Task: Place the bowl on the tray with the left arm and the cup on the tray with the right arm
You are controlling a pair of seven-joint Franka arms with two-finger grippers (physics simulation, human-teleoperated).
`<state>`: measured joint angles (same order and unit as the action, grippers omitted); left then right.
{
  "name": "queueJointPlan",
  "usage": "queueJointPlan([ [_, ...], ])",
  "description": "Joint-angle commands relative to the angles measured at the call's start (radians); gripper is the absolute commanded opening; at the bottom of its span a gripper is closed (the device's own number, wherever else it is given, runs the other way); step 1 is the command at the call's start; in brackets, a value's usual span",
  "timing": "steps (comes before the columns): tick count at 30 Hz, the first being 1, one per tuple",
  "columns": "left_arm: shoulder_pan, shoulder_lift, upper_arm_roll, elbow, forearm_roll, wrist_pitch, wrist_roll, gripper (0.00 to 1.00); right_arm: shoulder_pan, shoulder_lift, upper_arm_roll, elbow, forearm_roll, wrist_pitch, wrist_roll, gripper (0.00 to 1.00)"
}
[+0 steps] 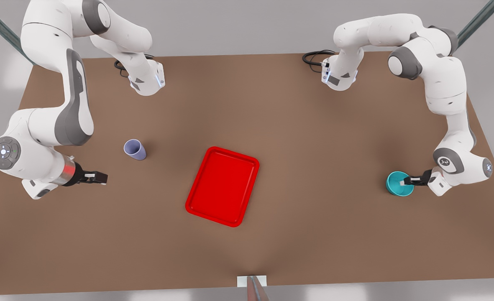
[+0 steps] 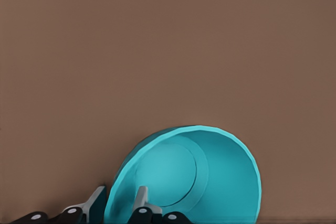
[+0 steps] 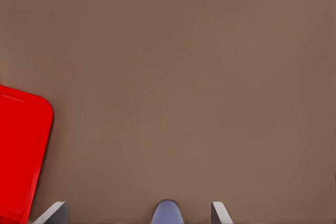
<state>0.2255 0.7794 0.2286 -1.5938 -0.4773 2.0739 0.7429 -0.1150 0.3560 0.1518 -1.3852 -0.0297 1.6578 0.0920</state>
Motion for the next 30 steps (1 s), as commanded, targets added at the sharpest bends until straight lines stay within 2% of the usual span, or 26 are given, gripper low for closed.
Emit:
queueJointPlan([
  [1,-0.002,0.0,0.0,0.0,0.036,0.0,0.0,0.21,0.001,0.0,-0.001,0.0,-0.001,0.0,0.0,1.0],
  [5,-0.006,-0.006,0.002,0.002,0.034,0.0,-0.01,0.21,0.0,0.0,0.0,0.0,-0.001,0.0,-0.002,1.0],
  [9,-0.011,-0.074,-0.008,0.024,0.029,-0.011,-0.046,0.21,0.005,0.0,0.002,-0.003,-0.001,-0.006,-0.002,1.0],
  [11,-0.011,-0.08,-0.084,0.051,0.029,-0.011,-0.146,0.21,0.064,0.009,0.005,-0.015,-0.035,-0.036,-0.014,1.0],
  [13,-0.011,-0.094,-0.17,0.051,0.034,-0.014,-0.157,0.21,0.083,0.02,0.003,-0.017,-0.021,-0.154,-0.014,1.0],
  [15,-0.012,-0.101,-0.265,0.071,0.039,-0.011,-0.217,0.21,0.035,0.014,0.003,-0.124,-0.018,-0.145,-0.02,1.0],
  [16,-0.012,-0.115,-0.313,0.071,0.04,-0.014,-0.293,0.21,0.028,0.002,0.003,-0.208,-0.036,-0.075,-0.029,1.0],
  [18,-0.141,-0.144,-0.331,0.071,0.08,-0.011,-0.528,0.21,-0.014,-0.031,0.003,-0.298,-0.036,0.031,-0.069,1.0],
  [20,-0.314,-0.158,-0.33,0.072,0.08,-0.009,-0.901,0.21,-0.064,-0.026,0.003,-0.299,-0.038,0.072,-0.084,1.0],
  [23,-0.466,-0.166,-0.33,0.072,0.082,-0.008,-1.2,0.21,-0.092,-0.032,0.003,-0.337,-0.035,0.092,-0.127,1.0],
  [25,-0.589,-0.164,-0.33,0.071,0.08,-0.011,-1.327,0.21,-0.155,-0.181,0.005,-0.619,-0.03,0.33,-0.213,1.0],
  [26,-0.632,-0.164,-0.331,0.071,0.071,-0.009,-1.381,0.21,-0.157,-0.209,0.005,-0.689,-0.029,0.39,-0.215,1.0],
  [29,-0.75,-0.152,-0.333,0.072,0.013,0.012,-1.476,0.21,-0.196,-0.212,0.003,-0.768,-0.03,0.482,-0.222,1.0],
  [30,-0.793,-0.14,-0.333,0.072,0.011,0.087,-1.522,0.21,-0.222,-0.21,0.003,-0.772,-0.029,0.494,-0.275,1.0],
])
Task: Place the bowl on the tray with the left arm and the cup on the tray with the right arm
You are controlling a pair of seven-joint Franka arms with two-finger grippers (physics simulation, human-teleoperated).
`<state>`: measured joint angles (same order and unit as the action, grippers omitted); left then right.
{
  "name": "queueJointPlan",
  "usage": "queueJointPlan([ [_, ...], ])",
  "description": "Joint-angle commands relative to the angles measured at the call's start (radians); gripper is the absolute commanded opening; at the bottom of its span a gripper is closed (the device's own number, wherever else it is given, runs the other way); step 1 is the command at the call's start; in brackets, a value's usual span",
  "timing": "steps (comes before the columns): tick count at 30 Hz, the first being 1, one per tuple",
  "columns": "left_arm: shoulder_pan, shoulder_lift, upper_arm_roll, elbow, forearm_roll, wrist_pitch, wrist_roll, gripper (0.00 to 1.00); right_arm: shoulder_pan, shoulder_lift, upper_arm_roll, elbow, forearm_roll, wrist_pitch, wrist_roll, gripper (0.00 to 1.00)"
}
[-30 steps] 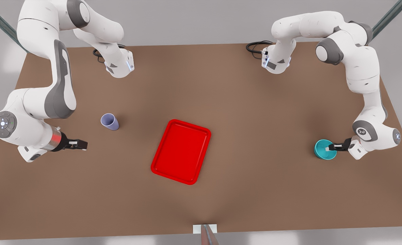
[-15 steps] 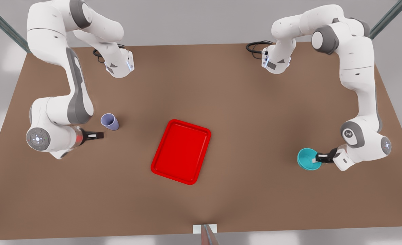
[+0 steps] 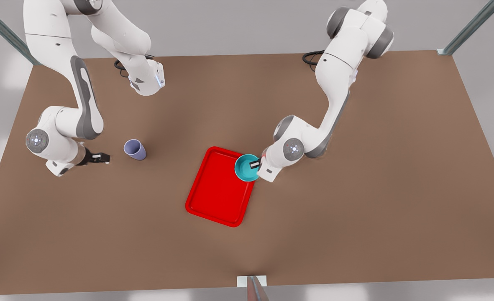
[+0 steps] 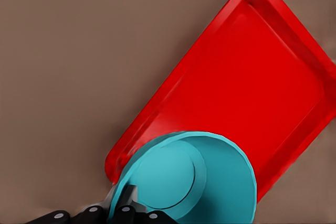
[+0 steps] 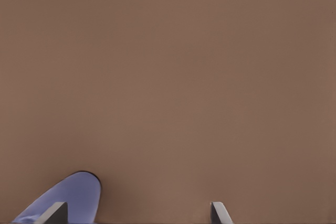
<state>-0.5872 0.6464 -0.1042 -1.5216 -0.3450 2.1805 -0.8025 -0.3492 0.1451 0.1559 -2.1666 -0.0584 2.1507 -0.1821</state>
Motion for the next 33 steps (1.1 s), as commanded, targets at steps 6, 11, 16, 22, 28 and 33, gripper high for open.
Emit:
queueJointPlan([
  [6,-0.071,0.099,-0.002,0.0,-0.117,0.205,-0.141,0.21,0.009,-0.061,-0.001,-0.131,0.0,0.08,0.01,1.0],
  [11,-0.117,0.153,0.0,0.009,-0.126,0.306,-0.162,0.21,0.009,-0.087,0.001,-0.154,0.003,-0.058,0.067,1.0],
  [16,-0.115,0.153,0.0,0.015,-0.123,0.306,-0.19,1.0,0.018,-0.087,0.014,-0.197,0.032,-0.069,0.147,1.0],
  [22,-0.114,0.124,0.05,0.027,-0.117,0.289,-0.184,1.0,0.012,-0.085,0.031,-0.28,0.046,0.028,0.208,1.0],
  [28,0.168,-0.088,0.679,0.089,-0.138,-0.407,0.315,1.0,0.012,-0.084,0.031,-0.302,0.06,0.041,0.22,1.0],
  [33,0.553,-0.422,0.198,0.282,0.388,-0.869,0.746,1.0,0.012,-0.084,0.031,-0.32,0.063,0.052,0.224,1.0],
])
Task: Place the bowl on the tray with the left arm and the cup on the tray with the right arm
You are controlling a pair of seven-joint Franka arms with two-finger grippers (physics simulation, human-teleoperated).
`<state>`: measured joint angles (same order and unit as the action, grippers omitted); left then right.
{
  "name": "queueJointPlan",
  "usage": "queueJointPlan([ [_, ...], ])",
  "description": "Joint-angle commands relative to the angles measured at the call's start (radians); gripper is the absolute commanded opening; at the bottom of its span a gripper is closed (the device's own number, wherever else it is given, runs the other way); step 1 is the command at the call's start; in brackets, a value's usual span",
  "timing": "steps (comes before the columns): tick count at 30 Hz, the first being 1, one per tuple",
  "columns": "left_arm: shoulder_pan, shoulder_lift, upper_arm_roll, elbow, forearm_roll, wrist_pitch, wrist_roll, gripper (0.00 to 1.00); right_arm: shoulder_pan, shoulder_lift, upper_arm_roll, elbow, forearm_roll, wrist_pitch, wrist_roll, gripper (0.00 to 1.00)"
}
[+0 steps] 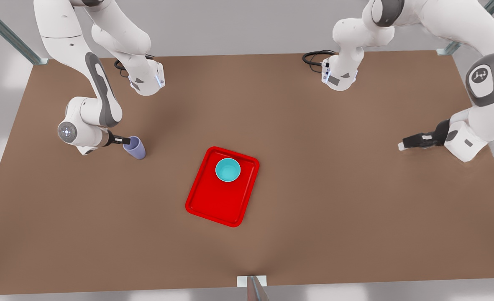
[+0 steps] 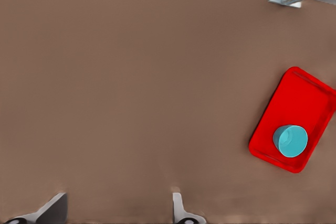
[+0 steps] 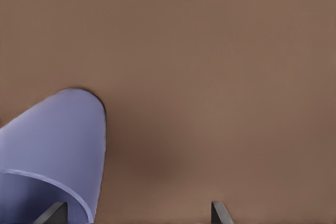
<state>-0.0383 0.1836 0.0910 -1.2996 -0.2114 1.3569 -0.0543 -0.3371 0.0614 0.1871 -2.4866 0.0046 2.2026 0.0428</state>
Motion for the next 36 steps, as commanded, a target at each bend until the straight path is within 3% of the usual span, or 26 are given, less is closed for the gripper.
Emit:
queueJointPlan([
  [1,0.012,-0.018,-0.007,-0.036,0.257,0.034,0.001,1.0,0.0,0.0,0.0,0.0,0.0,0.0,0.0,1.0],
  [3,0.02,-0.05,-0.027,-0.208,0.26,0.243,0.004,1.0,0.015,0.0,0.0,0.003,0.015,0.0,0.029,1.0],
  [26,0.006,-0.009,-0.02,-0.207,0.253,0.205,0.021,1.0,0.021,0.064,0.035,0.002,0.015,0.137,0.077,1.0],
  [27,0.006,-0.009,-0.02,-0.207,0.253,0.203,0.021,1.0,0.027,0.066,0.035,0.002,0.015,0.137,0.083,0.86],
  [30,0.006,-0.009,-0.02,-0.207,0.253,0.203,0.021,1.0,0.027,0.064,0.035,0.002,0.012,0.125,0.083,0.25],
  [31,0.006,-0.009,-0.02,-0.207,0.253,0.203,0.021,1.0,0.029,0.064,0.035,0.003,0.012,0.12,0.083,0.21],
  [36,0.005,-0.009,-0.02,-0.208,0.253,0.192,0.018,1.0,0.035,0.064,0.035,0.006,0.012,0.117,0.085,0.21],
])
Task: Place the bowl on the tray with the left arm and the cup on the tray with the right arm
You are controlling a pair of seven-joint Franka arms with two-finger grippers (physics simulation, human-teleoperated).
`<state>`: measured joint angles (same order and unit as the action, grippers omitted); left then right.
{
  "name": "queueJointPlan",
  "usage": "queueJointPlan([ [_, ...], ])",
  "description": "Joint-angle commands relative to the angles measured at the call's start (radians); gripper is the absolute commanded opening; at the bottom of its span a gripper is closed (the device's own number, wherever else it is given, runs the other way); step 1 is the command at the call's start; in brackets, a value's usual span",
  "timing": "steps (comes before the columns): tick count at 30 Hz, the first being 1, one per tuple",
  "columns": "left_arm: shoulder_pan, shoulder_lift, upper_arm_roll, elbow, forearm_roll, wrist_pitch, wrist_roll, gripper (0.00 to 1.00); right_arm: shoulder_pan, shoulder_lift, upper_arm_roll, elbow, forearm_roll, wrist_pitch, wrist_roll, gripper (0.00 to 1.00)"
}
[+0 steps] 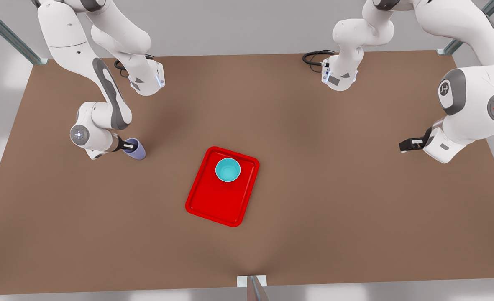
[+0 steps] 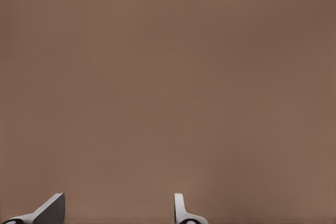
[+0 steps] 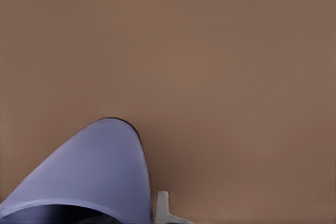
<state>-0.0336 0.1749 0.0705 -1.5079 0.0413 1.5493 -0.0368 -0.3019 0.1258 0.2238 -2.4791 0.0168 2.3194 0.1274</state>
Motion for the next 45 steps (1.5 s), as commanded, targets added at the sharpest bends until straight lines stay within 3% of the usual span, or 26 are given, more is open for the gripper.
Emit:
queueJointPlan([
  [1,0.0,0.0,0.0,0.0,0.0,0.0,0.0,1.0,0.0,0.0,0.0,0.0,0.0,0.0,0.0,0.21],
  [8,0.0,0.001,0.0,0.0,0.0,-0.008,-0.002,1.0,0.023,-0.005,0.002,0.012,0.0,-0.023,0.037,0.21],
  [13,-0.003,0.001,0.0,0.0,0.0,-0.009,-0.002,1.0,0.021,-0.009,0.072,0.282,0.003,-0.36,0.044,0.21],
  [15,-0.009,0.001,0.0,0.0,0.0,-0.009,-0.002,1.0,0.029,-0.002,0.164,0.48,0.003,-0.499,0.126,0.21],
  [19,-0.009,0.0,0.0,0.0,0.0,-0.028,-0.005,1.0,0.184,0.029,0.175,0.615,0.003,-0.523,0.242,0.21],
  [24,-0.009,0.001,0.0,0.002,0.0,-0.032,-0.003,1.0,0.319,0.25,0.173,0.904,-0.012,-0.572,0.314,0.21],
  [33,-0.009,0.001,0.0,0.002,0.0,-0.031,-0.003,1.0,0.503,0.572,0.141,1.261,-0.152,-0.555,0.353,0.21],
  [37,-0.009,0.003,0.0,0.002,0.0,-0.031,-0.003,1.0,0.54,0.621,0.1,1.313,-0.17,-0.52,0.341,0.21],
  [45,-0.009,0.006,0.0,0.0,0.0,-0.032,-0.003,1.0,0.567,0.719,0.095,1.358,-0.17,-0.465,0.339,0.21],
])
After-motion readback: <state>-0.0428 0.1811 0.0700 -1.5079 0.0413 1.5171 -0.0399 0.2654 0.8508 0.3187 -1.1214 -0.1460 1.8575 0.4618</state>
